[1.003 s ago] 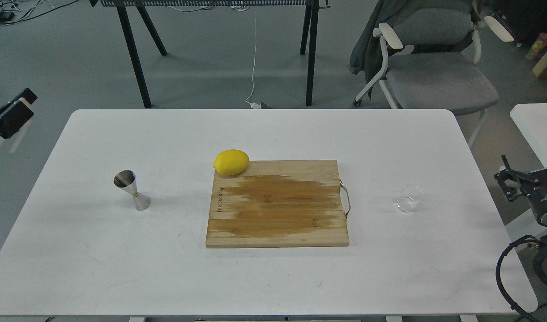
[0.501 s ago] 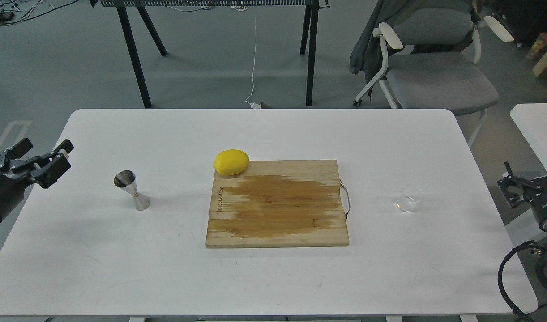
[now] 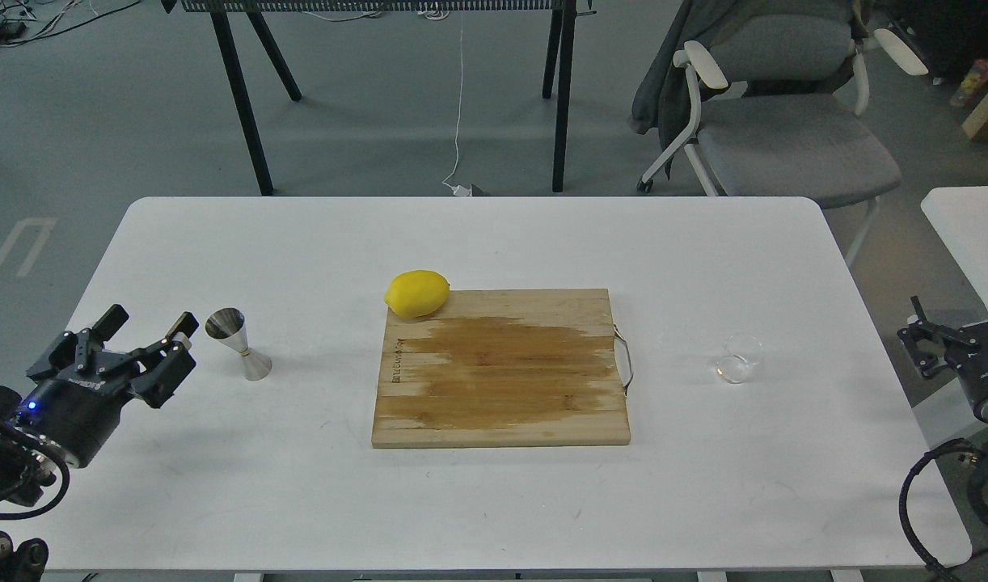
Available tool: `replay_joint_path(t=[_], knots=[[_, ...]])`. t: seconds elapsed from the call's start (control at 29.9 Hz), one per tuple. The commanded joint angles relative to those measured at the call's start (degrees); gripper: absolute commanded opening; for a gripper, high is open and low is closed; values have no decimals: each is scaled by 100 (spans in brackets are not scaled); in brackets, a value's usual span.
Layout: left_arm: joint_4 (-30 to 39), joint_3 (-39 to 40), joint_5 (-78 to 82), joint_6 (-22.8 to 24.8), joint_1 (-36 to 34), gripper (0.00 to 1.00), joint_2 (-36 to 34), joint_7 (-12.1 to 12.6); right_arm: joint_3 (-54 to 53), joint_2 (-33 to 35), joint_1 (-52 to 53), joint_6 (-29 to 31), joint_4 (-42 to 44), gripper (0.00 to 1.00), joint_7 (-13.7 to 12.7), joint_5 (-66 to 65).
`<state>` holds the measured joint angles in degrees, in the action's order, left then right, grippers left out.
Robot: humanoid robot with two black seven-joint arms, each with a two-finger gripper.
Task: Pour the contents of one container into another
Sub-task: 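Close the left gripper around the steel jigger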
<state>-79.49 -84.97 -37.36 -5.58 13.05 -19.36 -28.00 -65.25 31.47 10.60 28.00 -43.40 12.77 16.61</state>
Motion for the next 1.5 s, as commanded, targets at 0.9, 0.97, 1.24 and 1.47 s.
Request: replay_joint_path(t=[0.9, 0.97, 1.24, 1.47], knots=[[2166, -574, 818, -514, -1041, 98, 1039, 0, -22, 9, 4, 0, 104, 100, 6, 18], [2315, -574, 870, -523, -1172, 98, 1048, 0, -49, 9, -5, 0, 104, 100, 6, 18], [2860, -565, 932, -531, -1533, 98, 1048, 0, -49, 9, -14, 0, 104, 100, 6, 18], [3273, -565, 950, -654, -1840, 98, 1127, 0, -49, 9, -14, 0, 104, 100, 6, 18]])
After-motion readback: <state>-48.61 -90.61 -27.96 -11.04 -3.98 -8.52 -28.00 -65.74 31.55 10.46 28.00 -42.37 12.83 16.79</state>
